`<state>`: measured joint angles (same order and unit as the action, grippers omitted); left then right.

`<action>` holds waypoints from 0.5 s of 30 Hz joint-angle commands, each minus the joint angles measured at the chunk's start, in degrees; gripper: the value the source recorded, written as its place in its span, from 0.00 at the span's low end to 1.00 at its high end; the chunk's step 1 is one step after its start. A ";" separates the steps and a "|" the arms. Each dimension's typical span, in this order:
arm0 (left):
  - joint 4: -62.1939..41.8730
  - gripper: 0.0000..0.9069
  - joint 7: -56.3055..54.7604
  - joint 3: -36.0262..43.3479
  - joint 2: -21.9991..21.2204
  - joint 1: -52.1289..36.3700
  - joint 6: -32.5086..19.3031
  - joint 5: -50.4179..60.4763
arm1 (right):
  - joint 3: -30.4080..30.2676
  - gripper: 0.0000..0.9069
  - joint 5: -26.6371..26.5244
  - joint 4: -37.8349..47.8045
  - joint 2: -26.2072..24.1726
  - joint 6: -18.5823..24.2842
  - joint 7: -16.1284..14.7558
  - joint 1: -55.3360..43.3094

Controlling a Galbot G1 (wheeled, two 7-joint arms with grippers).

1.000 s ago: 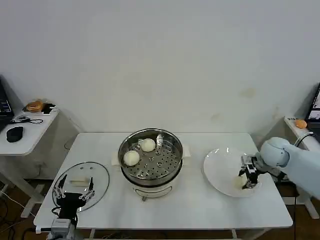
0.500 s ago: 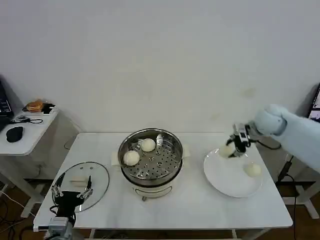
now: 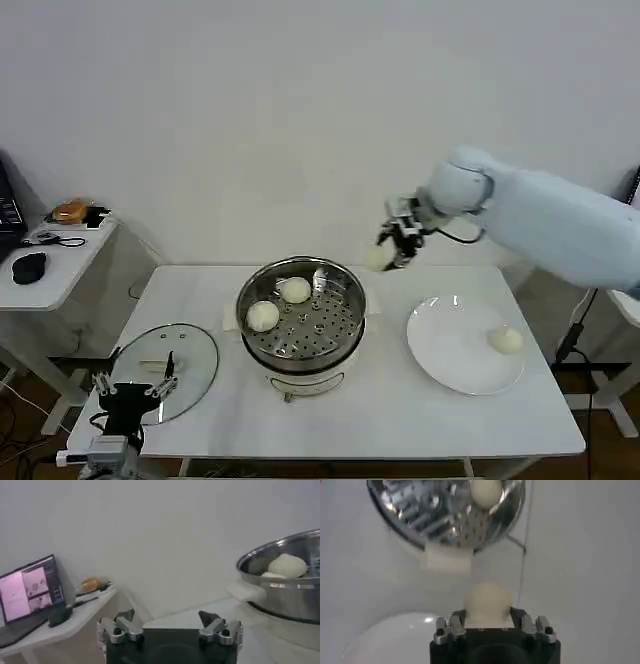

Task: Take steamed baozi put them in steamer then cover it.

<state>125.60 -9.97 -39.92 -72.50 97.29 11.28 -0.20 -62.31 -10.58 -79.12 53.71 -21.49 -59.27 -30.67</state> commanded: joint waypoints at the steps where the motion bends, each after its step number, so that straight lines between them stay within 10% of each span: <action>1: 0.23 1.00 0.02 -0.78 -0.10 0.23 0.04 -0.05 | -1.77 0.70 -0.77 3.63 17.32 0.20 0.27 0.06; 15: 0.27 1.00 0.00 -1.68 -0.64 0.63 0.00 -0.09 | -3.58 0.69 5.64 3.05 21.28 8.48 -3.49 5.91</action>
<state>125.97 -9.97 -41.47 -73.16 97.91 11.28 -0.30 -64.63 -7.77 -76.08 69.82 -17.24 -61.06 -26.77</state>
